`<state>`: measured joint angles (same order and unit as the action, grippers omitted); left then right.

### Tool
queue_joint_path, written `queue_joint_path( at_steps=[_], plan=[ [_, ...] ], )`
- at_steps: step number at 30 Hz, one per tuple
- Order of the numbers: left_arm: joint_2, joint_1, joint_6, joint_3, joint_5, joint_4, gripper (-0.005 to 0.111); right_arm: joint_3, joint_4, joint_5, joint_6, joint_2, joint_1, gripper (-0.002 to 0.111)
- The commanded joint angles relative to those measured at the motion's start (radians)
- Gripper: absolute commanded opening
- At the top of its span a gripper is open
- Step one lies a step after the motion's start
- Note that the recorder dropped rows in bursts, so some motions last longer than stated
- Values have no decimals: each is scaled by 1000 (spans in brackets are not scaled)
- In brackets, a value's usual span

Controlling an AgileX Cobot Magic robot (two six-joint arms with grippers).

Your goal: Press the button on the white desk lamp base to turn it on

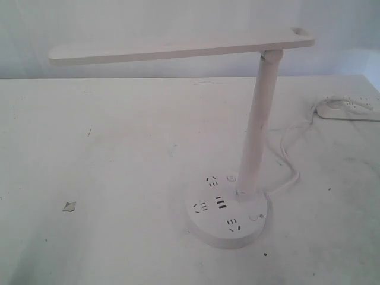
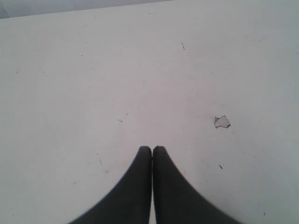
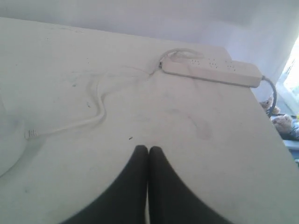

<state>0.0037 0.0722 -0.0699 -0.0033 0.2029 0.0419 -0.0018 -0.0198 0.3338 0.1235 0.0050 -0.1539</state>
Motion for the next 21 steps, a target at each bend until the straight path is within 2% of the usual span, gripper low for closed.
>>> queue_joint_path(
  at_steps=[1,6,9,11,15,21],
  plan=[
    [-4,-5,-1,3,0,-4,0,2,71,-135,93,-5,2,0],
    [-4,-5,-1,3,0,-4,0,2,76,-431,139,-5,2,0],
    [-4,-5,-1,3,0,-4,0,2,76,-644,88,-5,2,0],
    [-4,-5,-1,3,0,-4,0,2,58,-783,-46,-5,2,0],
    [-4,-5,-1,3,0,-4,0,2,54,-1031,-450,-5,2,0],
    [-4,-5,-1,3,0,-4,0,2,44,-1372,-742,-5,2,0]
  ],
)
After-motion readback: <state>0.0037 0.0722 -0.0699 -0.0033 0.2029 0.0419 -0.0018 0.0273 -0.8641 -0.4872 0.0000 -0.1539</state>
